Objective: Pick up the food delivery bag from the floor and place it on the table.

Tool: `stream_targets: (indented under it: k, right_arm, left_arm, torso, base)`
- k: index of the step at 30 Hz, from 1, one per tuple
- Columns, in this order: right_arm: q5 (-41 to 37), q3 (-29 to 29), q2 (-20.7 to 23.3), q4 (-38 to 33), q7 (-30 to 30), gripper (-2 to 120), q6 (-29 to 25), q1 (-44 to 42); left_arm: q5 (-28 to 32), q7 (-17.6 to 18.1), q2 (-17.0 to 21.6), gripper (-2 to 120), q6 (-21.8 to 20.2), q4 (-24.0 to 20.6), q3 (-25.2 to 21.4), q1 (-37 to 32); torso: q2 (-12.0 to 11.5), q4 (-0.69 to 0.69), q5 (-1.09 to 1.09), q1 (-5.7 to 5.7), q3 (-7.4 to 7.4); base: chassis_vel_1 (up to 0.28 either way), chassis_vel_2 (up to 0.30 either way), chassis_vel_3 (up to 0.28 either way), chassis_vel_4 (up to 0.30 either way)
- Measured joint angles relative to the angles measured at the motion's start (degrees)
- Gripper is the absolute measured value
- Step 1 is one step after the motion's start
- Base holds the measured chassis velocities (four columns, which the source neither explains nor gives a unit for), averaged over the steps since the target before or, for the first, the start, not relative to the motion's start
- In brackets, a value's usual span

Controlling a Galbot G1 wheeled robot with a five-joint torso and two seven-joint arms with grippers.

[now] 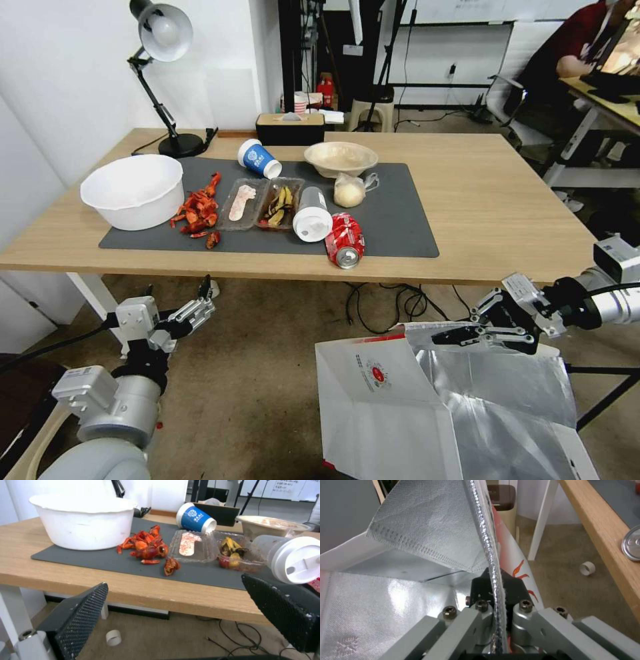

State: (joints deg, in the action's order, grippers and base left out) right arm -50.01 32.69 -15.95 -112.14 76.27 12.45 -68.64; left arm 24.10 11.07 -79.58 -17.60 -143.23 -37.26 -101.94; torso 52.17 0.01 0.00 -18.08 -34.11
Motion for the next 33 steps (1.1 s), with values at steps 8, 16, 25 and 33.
stream_targets:
  k: [8,16,25,33]
  right_arm:
    - [0.00,0.07,-0.02,-0.01,0.00,0,0.00,-0.12]
    - [0.00,0.10,0.01,-0.05,0.00,0,0.00,-0.14]
    - [-0.05,0.14,0.05,-0.07,-0.03,0,-0.02,-0.22]
    - [-0.29,0.20,-0.02,-0.07,-0.16,0,-0.02,-0.20]
  left_arm:
    - [0.00,0.01,0.09,100,0.00,0.00,-0.01,-0.01]
    - [0.02,0.01,0.21,100,0.07,0.00,-0.04,-0.05]
    - [0.09,-0.11,0.20,100,0.08,0.00,-0.03,-0.15]
    - [1.34,0.66,0.20,100,0.41,0.00,-0.22,-0.30]
  torso:
    - [1.55,0.00,0.00,-0.66,-0.90]
    - [3.04,0.00,0.00,-1.29,-1.76]
    - [4.60,0.00,0.00,-1.97,-2.64]
    - [5.49,0.00,0.00,-2.36,-3.15]
  base:
    - [0.000,0.000,0.000,0.000]
    - [0.000,0.000,0.000,0.000]
    - [0.000,0.000,0.000,0.000]
    - [0.000,0.000,0.000,0.000]
